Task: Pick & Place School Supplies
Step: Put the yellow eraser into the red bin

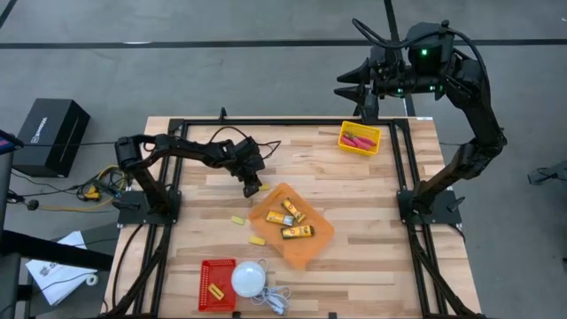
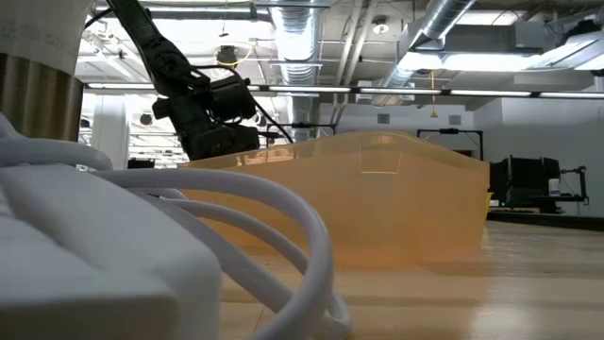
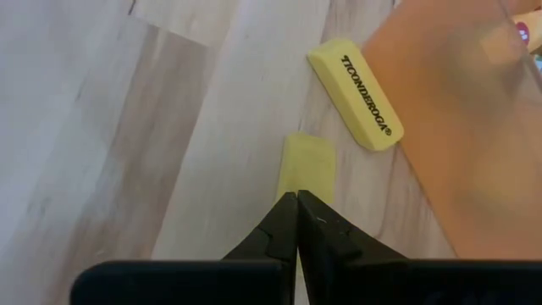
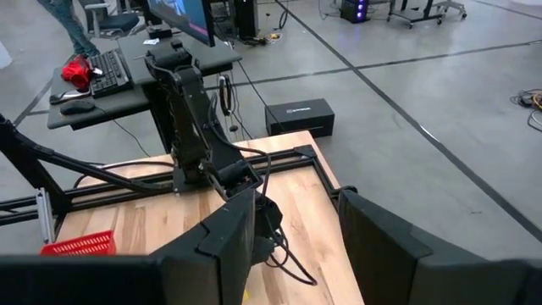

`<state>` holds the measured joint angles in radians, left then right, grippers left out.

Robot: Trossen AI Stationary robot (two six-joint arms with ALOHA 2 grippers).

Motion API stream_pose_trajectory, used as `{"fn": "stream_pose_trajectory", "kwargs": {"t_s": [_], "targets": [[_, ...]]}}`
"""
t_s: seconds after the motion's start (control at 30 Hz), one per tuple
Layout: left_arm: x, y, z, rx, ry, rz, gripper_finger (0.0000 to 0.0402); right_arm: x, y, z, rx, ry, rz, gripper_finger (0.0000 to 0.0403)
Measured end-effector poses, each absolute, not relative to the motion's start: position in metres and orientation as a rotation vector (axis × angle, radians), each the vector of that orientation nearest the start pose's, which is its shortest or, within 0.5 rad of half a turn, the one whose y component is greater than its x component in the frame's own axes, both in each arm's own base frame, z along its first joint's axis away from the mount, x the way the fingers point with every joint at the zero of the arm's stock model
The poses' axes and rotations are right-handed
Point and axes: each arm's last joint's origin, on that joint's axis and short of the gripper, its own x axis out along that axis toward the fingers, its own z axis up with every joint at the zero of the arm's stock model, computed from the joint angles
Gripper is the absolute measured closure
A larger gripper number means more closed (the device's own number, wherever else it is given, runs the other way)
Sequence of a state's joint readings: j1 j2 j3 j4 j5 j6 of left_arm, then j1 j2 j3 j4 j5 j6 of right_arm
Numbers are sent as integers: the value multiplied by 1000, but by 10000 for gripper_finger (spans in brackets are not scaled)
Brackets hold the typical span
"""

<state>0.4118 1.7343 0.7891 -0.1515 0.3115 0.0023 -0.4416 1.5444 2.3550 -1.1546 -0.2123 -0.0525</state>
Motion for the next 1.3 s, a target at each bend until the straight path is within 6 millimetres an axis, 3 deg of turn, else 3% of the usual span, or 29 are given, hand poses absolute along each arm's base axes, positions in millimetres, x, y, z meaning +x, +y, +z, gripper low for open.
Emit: {"fn": "stream_pose_trajectory", "kwargs": {"t_s": [0.47,0.83,1.2,1.3], "targets": [[265,139,113,-402,1015,182,401,209,-92,554,48,333,-217,239],[265,139,115,-427,1004,201,402,209,-93,554,49,333,-220,239],[276,142,146,-436,873,195,401,205,-102,554,63,328,-239,239],[275,141,147,-431,880,191,401,205,-102,554,64,326,-238,239]]}}
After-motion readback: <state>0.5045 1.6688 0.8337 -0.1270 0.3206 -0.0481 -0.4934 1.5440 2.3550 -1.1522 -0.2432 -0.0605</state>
